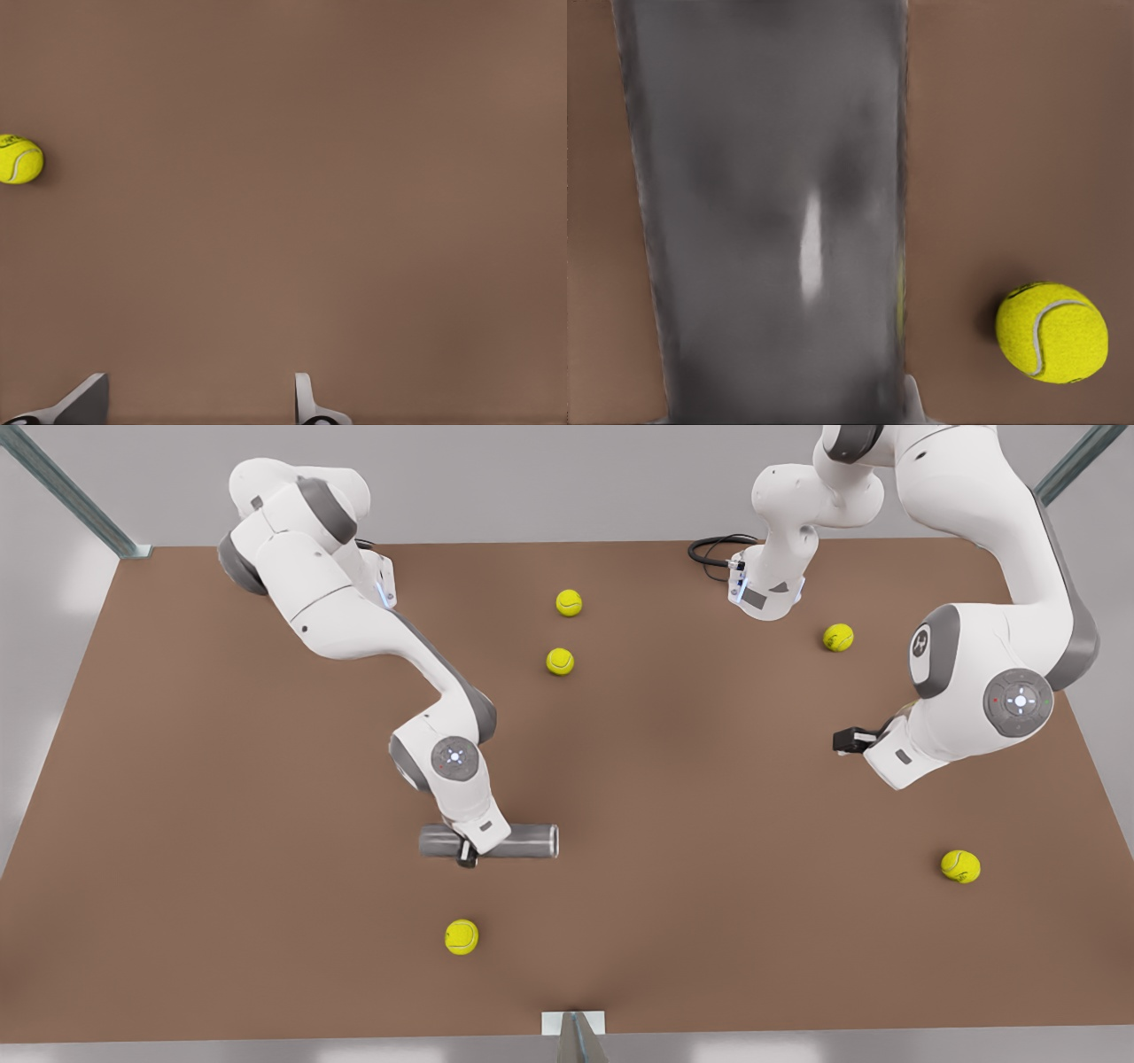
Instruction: Put the tennis tube upright
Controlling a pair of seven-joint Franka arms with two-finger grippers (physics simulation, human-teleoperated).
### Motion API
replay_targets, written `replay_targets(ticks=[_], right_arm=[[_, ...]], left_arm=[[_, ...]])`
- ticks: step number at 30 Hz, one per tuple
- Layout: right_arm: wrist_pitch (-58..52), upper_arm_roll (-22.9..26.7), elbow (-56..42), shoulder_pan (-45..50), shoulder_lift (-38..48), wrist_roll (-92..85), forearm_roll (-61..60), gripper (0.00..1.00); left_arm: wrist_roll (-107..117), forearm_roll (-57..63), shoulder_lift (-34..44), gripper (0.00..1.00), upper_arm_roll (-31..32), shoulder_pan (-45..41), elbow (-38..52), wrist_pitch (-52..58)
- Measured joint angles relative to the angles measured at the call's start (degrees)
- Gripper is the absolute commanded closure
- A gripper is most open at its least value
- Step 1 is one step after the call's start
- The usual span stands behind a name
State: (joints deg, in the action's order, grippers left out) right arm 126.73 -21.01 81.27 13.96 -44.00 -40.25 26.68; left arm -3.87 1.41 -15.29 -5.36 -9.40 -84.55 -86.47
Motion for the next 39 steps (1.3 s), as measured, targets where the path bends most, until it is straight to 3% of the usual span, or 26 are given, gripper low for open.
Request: replay_targets(ticks=[23, 24, 25, 32, 34, 35, 36, 38, 39], right_arm=[[2.39, 0.18, -12.16, 13.43, -9.87, 15.72, -0.55, 0.31], [2.39, 0.18, -12.19, 13.63, -9.88, 15.65, -0.54, 0.2], [2.46, 0.18, -12.19, 13.72, -9.96, 15.54, -0.47, 0.0], [1.73, -0.5, -11.69, 13.88, -8.76, 15.63, -2.27, 0.0], [-20.56, -8.35, -10.52, 8.53, 7.19, 15.97, -12.22, 0.0], [-30.4, -7.9, -10.36, 3.47, 12.95, 17.95, -14.1, 0.0], [-31.43, -7.72, -6.99, -8.59, 12.08, 23.65, -13.86, 0.0], [-16.66, -7.13, 5.37, -31.67, 10.32, 44.69, -10.39, 0.0], [-17.62, -7.88, 6.5, -38.3, 11.01, 41.5, -10.56, 0.0]], left_arm=[[0.0, -0.01, -1.06, 0.0, 0.0, 0.0, -0.53, 0.08], [0.0, -0.01, -1.3, 0.0, 0.0, 0.0, -0.53, 0.08], [0.0, -0.01, -1.32, 0.0, 0.0, 0.0, -0.53, 0.16], [0.01, -0.01, -1.5, 0.0, 0.0, 0.01, -0.53, 0.09], [0.01, -0.01, -1.59, 0.0, 0.0, 0.08, -0.53, 0.08], [0.08, -0.01, -1.59, 0.0, 0.0, 0.09, -0.46, 0.08], [0.09, -0.16, -1.64, 0.0, 0.0, 0.13, -0.44, -0.14], [1.11, -5.88, -7.54, 0.0, 0.0, 5.2, -0.27, -1.99], [1.14, -12.04, -12.32, 0.0, -0.01, 7.53, -0.27, -3.26]])
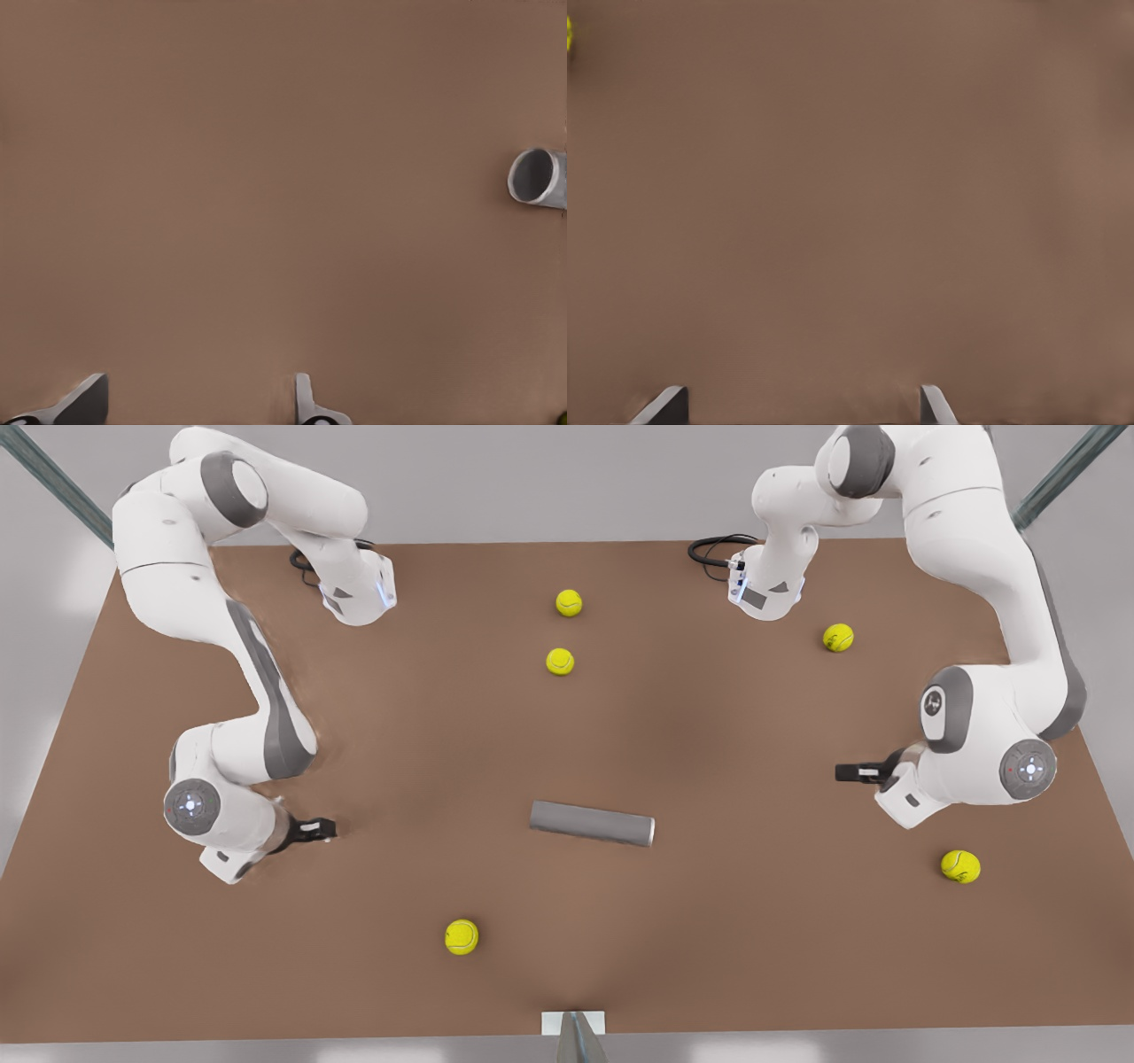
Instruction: Put the tennis tube upright
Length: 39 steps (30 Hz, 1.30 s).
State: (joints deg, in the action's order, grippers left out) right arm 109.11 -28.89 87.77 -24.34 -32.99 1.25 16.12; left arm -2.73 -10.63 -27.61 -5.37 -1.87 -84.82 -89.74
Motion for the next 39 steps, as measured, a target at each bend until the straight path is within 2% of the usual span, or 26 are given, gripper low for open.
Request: replay_targets(ticks=[2, 3, 4, 5, 8, 10, 11, 16, 17, 21, 23, 24, 26, 28, 33, 35, 39], right_arm=[[-17.53, -4.05, -10.0, -4.17, 7.81, 3.11, -1.86, 0.0], [-20.85, -3.89, -10.16, -3.14, 13.42, 10.81, -2.04, 0.0], [-24.56, 10.19, -8.67, 11.41, 19.83, 10.76, -3.78, 0.0], [-25.64, 14.81, -8.55, 21.63, 21.34, 10.53, -5.59, 0.0], [-27.86, 14.06, -10.33, 22.68, 20.75, 8.42, -9.43, 0.0], [-28.48, 14.18, -10.37, 23.39, 19.65, 8.18, -10.4, 0.0], [-28.02, 14.31, -11.37, 22.87, 18.21, 8.08, -10.21, 0.0], [-25.88, 14.2, -11.22, 23.28, 17.68, 8.8, -10.27, 0.0], [-24.96, 14.31, -11.64, 22.26, 15.4, 8.7, -10.32, 0.0], [-15.19, 14.24, -10.83, 25.77, 11.54, 8.93, -10.07, 0.0], [-15.13, 14.28, -11.17, 25.41, 12.14, 10.77, -9.93, 0.0], [-15.73, 14.12, -11.44, 20.83, 15.72, 16.8, -10.54, 0.0], [-18.37, 14.12, -10.56, 17.83, 23.1, 16.38, -10.05, 0.0], [-18.06, 14.15, -11.32, 17.79, 22.98, 5.44, -7.62, 0.0], [-18.48, 14.05, -11.13, 18.66, 21.19, 5.43, -11.66, 0.0], [-22.99, 14.34, -11.36, 16.21, 20.16, 5.43, -16.03, 0.0], [-23.08, 14.48, -12.41, 13.07, 19.8, 5.38, -15.95, 0.0]], left_arm=[[-1.26, -15.6, -9.84, 0.0, 0.86, 0.55, 0.0, -1.46], [-5.17, -23.04, -12.57, 0.0, 3.57, 0.12, 0.0, -4.54], [-13.34, -30.26, -16.3, 0.0, 3.95, -2.86, 0.36, -5.96], [-19.92, -36.39, -18.28, 0.0, 4.08, -3.78, 0.52, -8.04], [-30.37, -50.46, -20.49, 0.0, 5.01, -7.44, -0.42, -15.33], [-34.2, -56.37, -20.39, 0.0, 9.82, -7.79, -5.48, -22.59], [-34.67, -58.45, -20.25, 0.0, 10.26, -7.8, -6.84, -23.33], [-36.97, -63.48, -19.16, 0.0, 10.37, -7.54, -10.89, -22.61], [-37.09, -63.88, -19.15, 0.0, 10.37, -7.36, -10.9, -22.44], [-37.35, -65.39, -19.14, 0.0, 10.29, -7.14, -10.33, -22.24], [-37.35, -65.86, -19.31, 0.0, 10.29, -7.13, -9.85, -22.39], [-38.19, -66.35, -19.68, 0.0, 10.32, -7.19, -9.84, -22.57], [-38.35, -67.22, -19.85, 0.0, 10.37, -7.35, -9.84, -22.54], [-38.23, -67.72, -19.85, 0.0, 10.37, -7.36, -9.84, -22.24], [-37.61, -68.28, -20.25, 0.0, 11.17, -7.21, -10.1, -21.27], [-37.77, -68.37, -20.54, 0.0, 11.43, -7.18, -10.15, -20.88], [-37.87, -68.42, -21.08, 0.0, 11.6, -7.27, -10.11, -20.74]])
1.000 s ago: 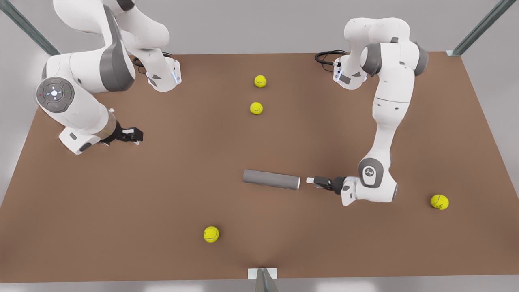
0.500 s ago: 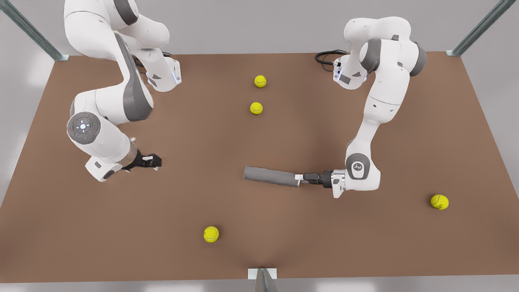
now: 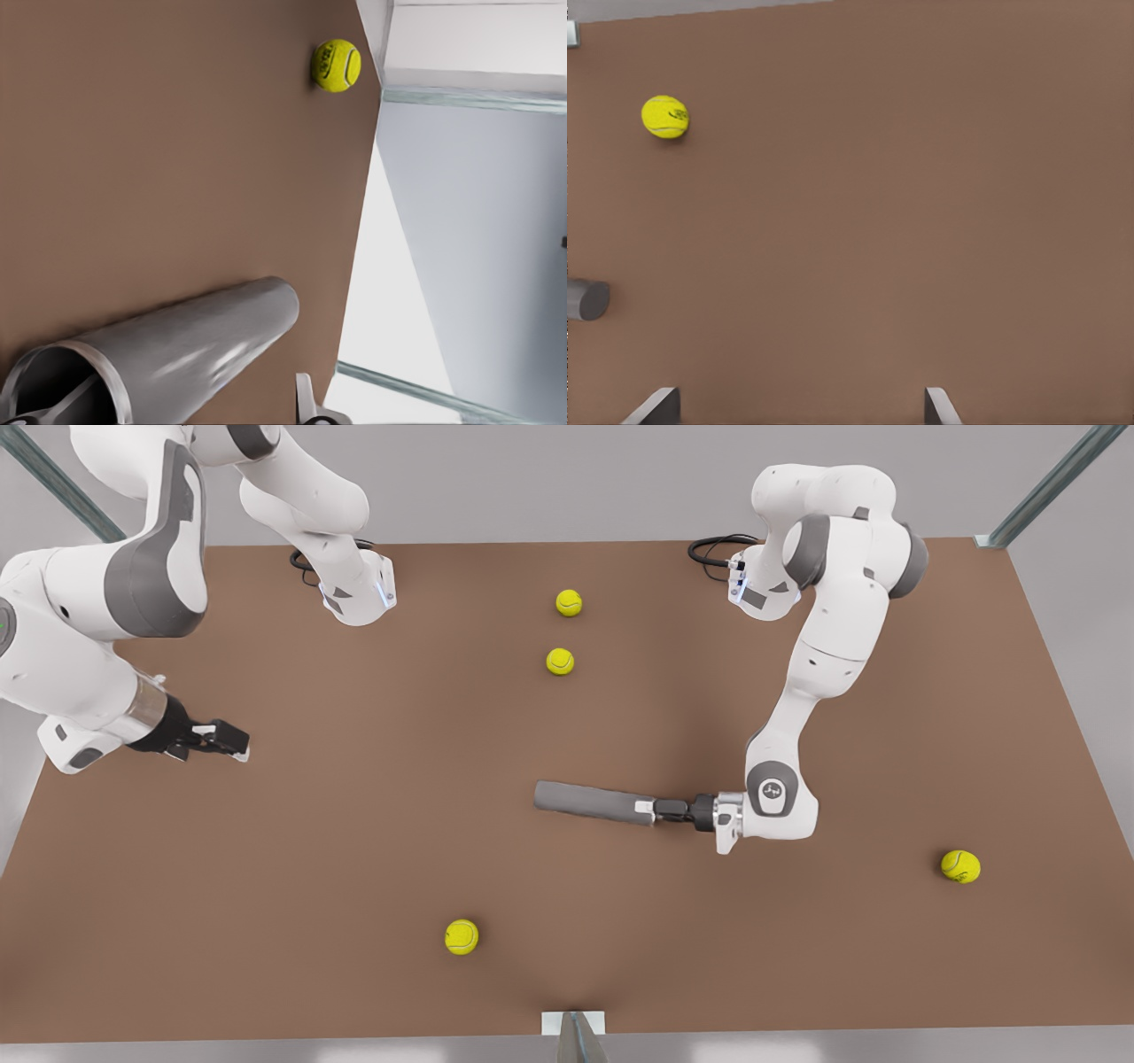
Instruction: Put the tennis tube upright
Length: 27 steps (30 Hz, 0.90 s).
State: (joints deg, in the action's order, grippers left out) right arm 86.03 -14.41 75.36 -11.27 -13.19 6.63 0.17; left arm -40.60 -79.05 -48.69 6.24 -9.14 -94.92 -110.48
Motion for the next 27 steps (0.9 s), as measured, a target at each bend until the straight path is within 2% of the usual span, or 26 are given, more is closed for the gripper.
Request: replay_targets(ticks=[1, 2, 3, 4, 8, 15, 27], right_arm=[[0.47, 0.08, -0.12, -0.14, 0.08, 0.25, 1.24, 0.0], [0.66, 0.14, -0.13, -0.16, 0.01, 0.22, 2.91, 0.0], [1.7, 0.14, -0.78, -0.19, 0.0, 0.58, 4.59, 0.0], [6.55, 0.17, -1.08, -0.71, 0.01, 0.66, 5.36, 0.0], [12.11, -0.23, -0.74, 0.24, -1.27, 0.67, 8.8, 0.0], [12.49, -0.35, -0.3, 3.02, -1.85, 0.67, 8.88, 0.0], [12.49, -0.36, -0.3, 2.97, -3.16, 0.32, 9.15, 0.0]], left_arm=[[-0.08, 0.01, -0.09, 0.08, 0.0, 0.0, -0.03, 0.0], [-0.25, 0.03, -0.09, 0.24, 0.0, -0.08, -0.09, 0.0], [-0.27, 0.05, -0.09, 0.34, 0.0, -0.09, -0.09, 0.0], [-0.27, 0.08, -0.09, 0.36, 0.07, -0.09, -0.09, 0.0], [-0.36, 0.15, -0.53, 0.4, 0.57, -0.17, -0.09, 0.0], [0.16, 0.4, -0.53, 0.58, 0.7, -0.18, 0.0, 1.0], [0.59, 1.07, -0.01, 0.73, 0.62, -0.18, 0.09, 2.55]])
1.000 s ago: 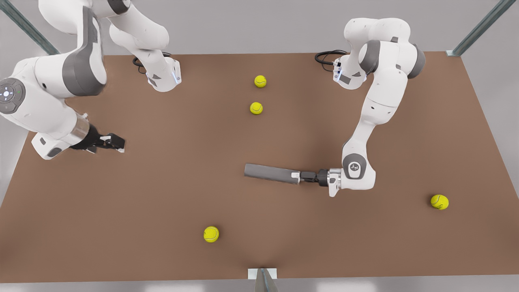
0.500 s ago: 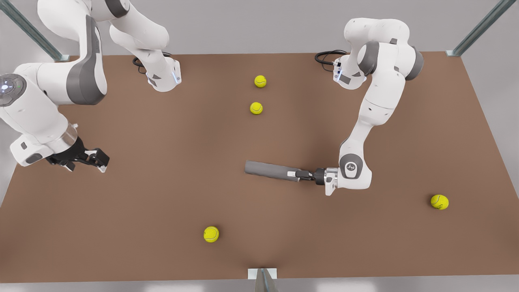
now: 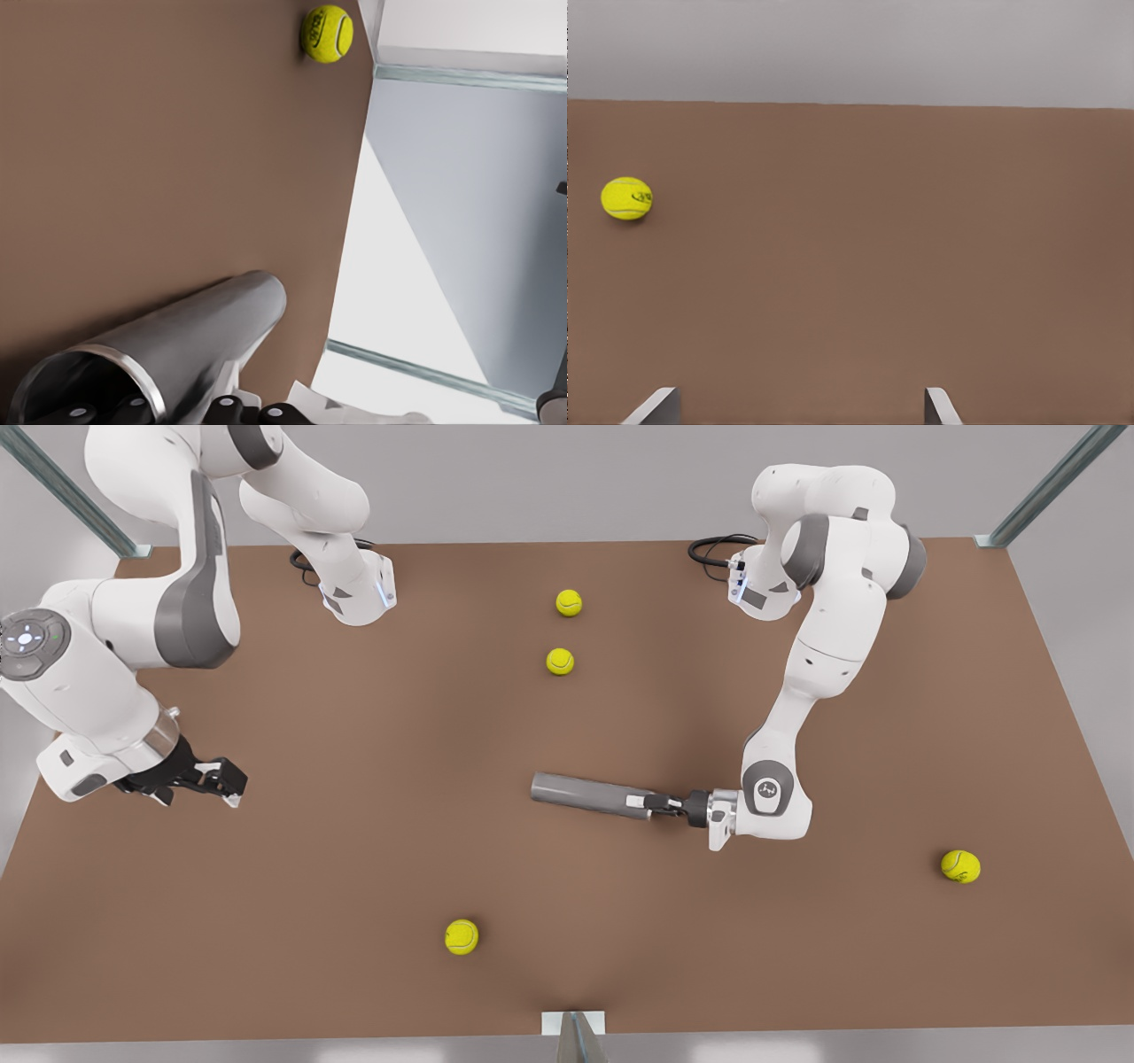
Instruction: Put the tennis tube upright
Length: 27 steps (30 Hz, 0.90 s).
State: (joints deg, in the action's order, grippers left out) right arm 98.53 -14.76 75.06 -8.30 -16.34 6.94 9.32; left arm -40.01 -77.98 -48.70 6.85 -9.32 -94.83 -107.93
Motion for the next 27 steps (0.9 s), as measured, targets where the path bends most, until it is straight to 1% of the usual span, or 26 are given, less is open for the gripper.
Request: replay_targets(ticks=[8, 12, 20, 27], right_arm=[[0.09, 0.0, 0.0, 0.21, -0.8, 0.44, 0.0, 0.0], [0.09, 0.0, 0.0, 1.17, -1.49, 0.43, 0.09, 0.0], [0.18, 0.08, -0.17, 1.81, -1.93, 0.35, 0.35, 0.0], [0.18, 0.09, -0.18, 1.93, -1.85, 0.26, 0.26, 0.0]], left_arm=[[0.54, 0.99, 1.01, 0.73, 0.0, 0.18, 0.09, 1.32], [0.9, 1.21, 1.32, 0.79, -0.09, 0.18, 0.09, 1.55], [2.56, 2.86, 2.37, 0.79, -0.09, 0.26, 0.26, 2.09], [5.27, 5.81, 5.25, 0.79, -0.96, 0.45, 0.26, 2.52]])
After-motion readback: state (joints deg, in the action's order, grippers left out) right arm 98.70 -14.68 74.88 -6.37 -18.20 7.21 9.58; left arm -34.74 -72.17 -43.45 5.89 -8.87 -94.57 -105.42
